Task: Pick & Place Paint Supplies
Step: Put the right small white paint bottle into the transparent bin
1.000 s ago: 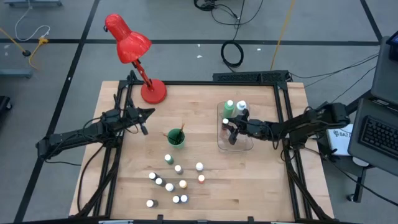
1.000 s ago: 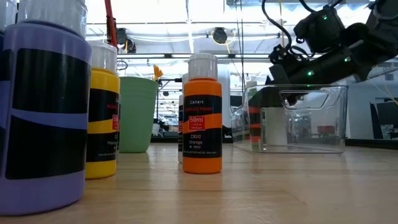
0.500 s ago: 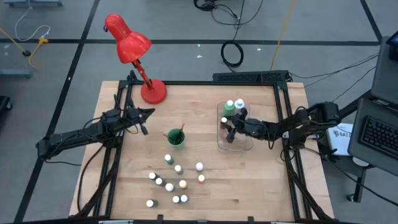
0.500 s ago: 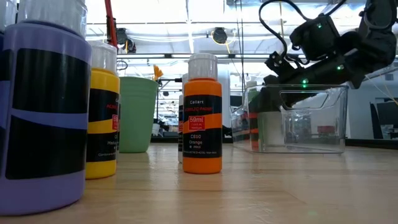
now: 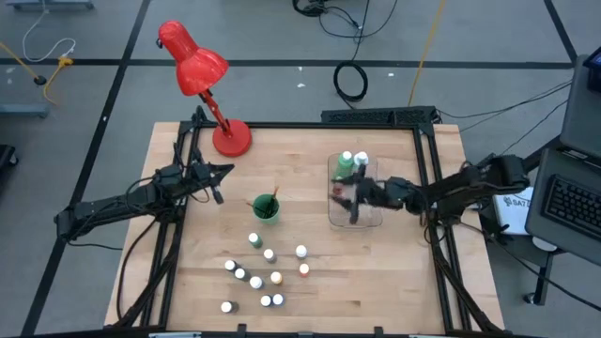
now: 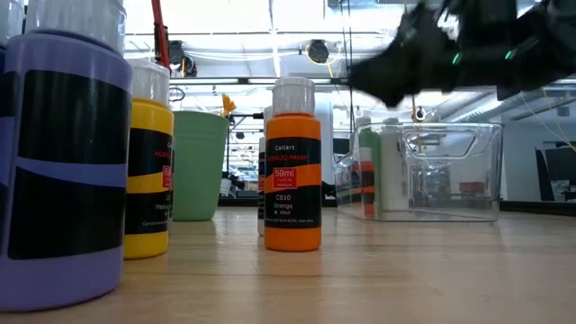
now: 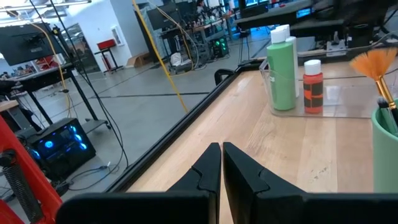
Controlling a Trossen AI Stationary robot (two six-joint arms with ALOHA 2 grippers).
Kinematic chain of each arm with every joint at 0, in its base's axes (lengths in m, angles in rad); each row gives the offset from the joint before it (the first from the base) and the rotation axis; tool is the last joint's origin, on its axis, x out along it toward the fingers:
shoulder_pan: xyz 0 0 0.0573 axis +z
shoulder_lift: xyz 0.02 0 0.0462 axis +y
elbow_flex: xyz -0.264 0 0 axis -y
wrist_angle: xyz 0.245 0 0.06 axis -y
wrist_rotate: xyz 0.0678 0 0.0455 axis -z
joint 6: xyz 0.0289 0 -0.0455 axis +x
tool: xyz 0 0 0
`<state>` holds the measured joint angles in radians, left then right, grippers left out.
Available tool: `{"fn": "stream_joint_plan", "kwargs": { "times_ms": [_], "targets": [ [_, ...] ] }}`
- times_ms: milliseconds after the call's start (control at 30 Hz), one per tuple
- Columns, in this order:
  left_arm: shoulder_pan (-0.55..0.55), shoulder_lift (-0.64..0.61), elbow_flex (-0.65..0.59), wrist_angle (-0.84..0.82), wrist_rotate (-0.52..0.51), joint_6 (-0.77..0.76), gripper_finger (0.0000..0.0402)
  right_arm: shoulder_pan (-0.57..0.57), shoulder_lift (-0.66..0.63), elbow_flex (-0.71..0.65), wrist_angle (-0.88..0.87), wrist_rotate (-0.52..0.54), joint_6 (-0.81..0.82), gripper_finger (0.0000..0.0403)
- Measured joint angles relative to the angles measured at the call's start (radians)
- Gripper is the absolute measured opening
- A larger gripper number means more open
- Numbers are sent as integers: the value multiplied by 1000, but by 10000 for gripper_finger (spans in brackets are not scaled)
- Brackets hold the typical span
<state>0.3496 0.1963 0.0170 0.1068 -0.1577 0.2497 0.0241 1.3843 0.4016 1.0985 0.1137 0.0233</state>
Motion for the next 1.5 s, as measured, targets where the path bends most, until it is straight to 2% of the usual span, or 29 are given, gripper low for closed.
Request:
{"fn": "stream_joint_plan", "kwargs": {
  "times_ms": [100,167,233,333,400,433,567,633,833,933,1100,1267,1367,1500],
  "targets": [
    [0,0,0,1,0,-1,21,111,-39,34,-46,-140,37,228],
    [0,0,0,1,1,-10,21,215,-34,51,-54,-125,-26,228],
    [0,0,0,1,1,-25,21,319,0,82,-53,0,-132,228],
    [0,0,0,-6,12,-68,21,414,74,137,-46,284,-220,228],
    [0,0,0,-27,77,-73,21,436,118,168,-41,418,-224,226],
    [0,0,0,-29,127,-75,21,438,136,179,-44,443,-221,225],
    [6,0,0,-28,301,-61,21,423,171,186,-97,382,-185,224],
    [11,3,0,-29,322,-26,21,412,175,181,-137,353,-146,224],
    [27,37,0,-20,308,28,21,410,182,172,-270,353,-53,223],
    [26,59,0,4,357,54,21,416,181,171,-264,353,-57,220],
    [26,96,0,33,498,60,21,416,182,172,-239,312,-88,220],
    [26,108,0,35,516,71,21,436,177,171,-287,304,-81,215],
    [26,108,0,58,516,89,21,485,175,171,-303,301,-156,211],
    [26,108,0,54,516,132,21,539,176,171,-354,301,-334,210]
  ]
}}
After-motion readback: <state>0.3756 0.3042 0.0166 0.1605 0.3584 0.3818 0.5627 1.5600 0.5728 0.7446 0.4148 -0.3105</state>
